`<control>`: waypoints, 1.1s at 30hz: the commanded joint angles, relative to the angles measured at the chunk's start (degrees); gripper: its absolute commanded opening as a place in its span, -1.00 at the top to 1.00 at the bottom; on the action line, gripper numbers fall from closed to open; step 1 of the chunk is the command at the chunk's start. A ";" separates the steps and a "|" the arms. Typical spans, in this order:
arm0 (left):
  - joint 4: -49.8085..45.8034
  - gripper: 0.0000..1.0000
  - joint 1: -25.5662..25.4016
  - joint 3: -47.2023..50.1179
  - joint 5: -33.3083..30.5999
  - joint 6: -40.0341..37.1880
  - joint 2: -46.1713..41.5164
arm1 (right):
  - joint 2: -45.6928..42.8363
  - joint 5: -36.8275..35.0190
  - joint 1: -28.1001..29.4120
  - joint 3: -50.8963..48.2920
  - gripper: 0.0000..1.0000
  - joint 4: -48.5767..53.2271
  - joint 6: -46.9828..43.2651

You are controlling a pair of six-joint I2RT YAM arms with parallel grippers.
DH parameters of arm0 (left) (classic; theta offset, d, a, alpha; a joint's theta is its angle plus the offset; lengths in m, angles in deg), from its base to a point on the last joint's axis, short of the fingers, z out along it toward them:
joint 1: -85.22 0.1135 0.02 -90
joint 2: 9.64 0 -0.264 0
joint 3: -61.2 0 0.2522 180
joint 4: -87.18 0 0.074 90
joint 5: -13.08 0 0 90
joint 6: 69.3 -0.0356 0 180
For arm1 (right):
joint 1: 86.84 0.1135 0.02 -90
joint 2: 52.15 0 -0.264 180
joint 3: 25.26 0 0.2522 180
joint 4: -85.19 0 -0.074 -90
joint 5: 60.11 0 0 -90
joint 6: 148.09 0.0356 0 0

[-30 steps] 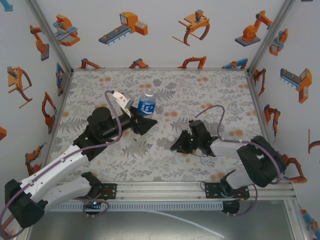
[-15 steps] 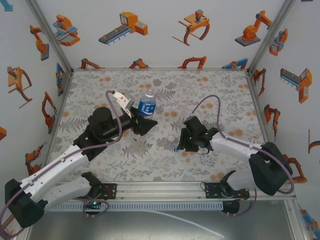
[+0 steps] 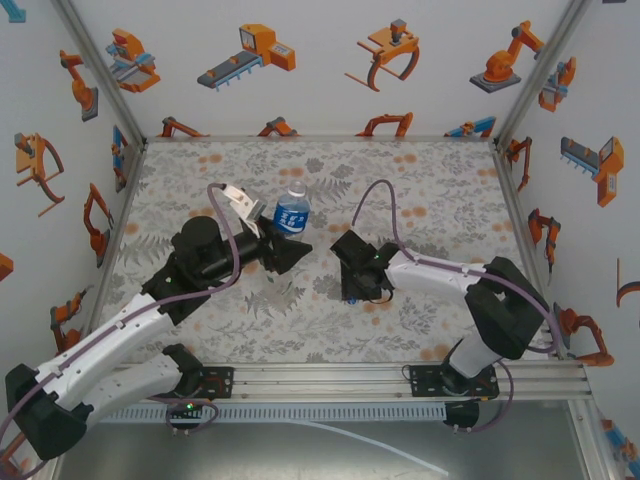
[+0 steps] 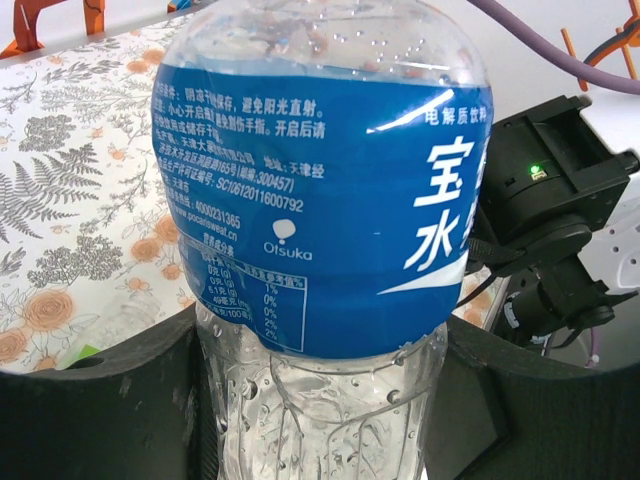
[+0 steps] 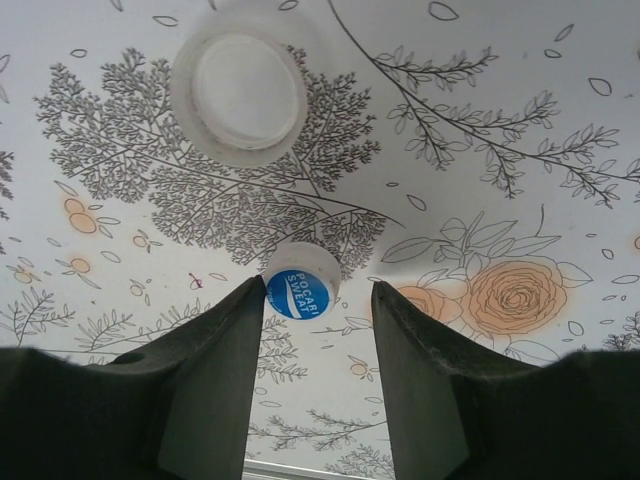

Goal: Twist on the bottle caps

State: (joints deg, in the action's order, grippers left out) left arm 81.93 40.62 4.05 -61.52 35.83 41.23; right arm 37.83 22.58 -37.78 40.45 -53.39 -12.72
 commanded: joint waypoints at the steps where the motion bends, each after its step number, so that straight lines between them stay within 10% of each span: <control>1: 0.71 0.86 -0.27 -0.03 -0.24 0.73 -1.29 | 1.23 -2.52 0.81 1.71 0.11 1.43 1.02; 33: 2.47 0.86 -0.24 1.21 -0.36 2.22 -0.91 | 3.98 -3.32 2.27 3.43 0.25 2.66 -0.53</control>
State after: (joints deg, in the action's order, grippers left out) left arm 82.00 40.62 4.90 -61.96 37.03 40.47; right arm 41.17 21.16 -35.99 42.26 -52.21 -12.94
